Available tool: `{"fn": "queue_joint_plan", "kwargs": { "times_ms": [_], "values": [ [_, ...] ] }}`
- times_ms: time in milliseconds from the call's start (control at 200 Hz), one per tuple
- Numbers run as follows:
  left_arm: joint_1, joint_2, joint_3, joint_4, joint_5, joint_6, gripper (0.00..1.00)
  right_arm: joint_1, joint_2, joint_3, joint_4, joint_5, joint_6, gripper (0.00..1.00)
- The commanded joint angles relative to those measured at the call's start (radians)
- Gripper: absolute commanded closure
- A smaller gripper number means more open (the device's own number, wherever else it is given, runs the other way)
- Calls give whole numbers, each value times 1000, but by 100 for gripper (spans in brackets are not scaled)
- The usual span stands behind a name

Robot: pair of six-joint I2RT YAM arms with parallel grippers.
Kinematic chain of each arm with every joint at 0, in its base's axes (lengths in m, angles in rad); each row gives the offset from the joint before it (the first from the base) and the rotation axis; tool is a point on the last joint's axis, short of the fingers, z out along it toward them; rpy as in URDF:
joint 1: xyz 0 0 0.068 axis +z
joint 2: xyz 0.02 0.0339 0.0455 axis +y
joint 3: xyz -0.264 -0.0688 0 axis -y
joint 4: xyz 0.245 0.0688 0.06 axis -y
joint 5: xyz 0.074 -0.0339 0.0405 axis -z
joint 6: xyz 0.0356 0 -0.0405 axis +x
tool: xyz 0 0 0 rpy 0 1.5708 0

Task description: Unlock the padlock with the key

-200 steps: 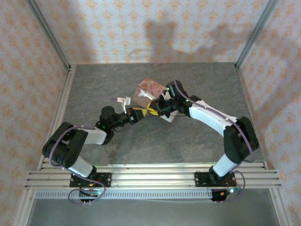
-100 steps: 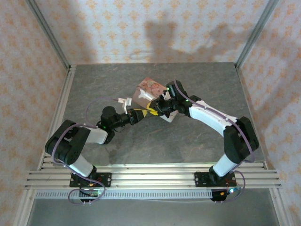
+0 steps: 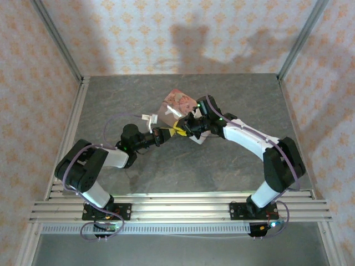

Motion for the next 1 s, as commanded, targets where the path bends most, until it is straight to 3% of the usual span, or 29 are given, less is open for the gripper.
{"fn": "queue_joint_plan", "kwargs": {
  "times_ms": [0, 55, 160, 230, 550, 996],
  "values": [
    [-20, 8, 26, 41, 12, 8, 96, -4, -10, -10, 43, -39, 27, 100],
    [-20, 6, 24, 33, 9, 13, 95, -4, -9, -10, 39, -40, 24, 100],
    [-20, -10, 14, 12, -13, 29, 72, -4, -10, -11, 35, -35, 21, 100],
    [-18, -21, 7, -7, -22, 40, 68, -7, -14, -11, 32, -33, 18, 100],
    [0, -24, -16, 15, -24, 29, 68, -15, -24, -23, 21, -27, 8, 100],
    [4, -58, -38, 2, -27, 38, 80, -18, -24, -22, 10, -24, -4, 100]
  ]
}}
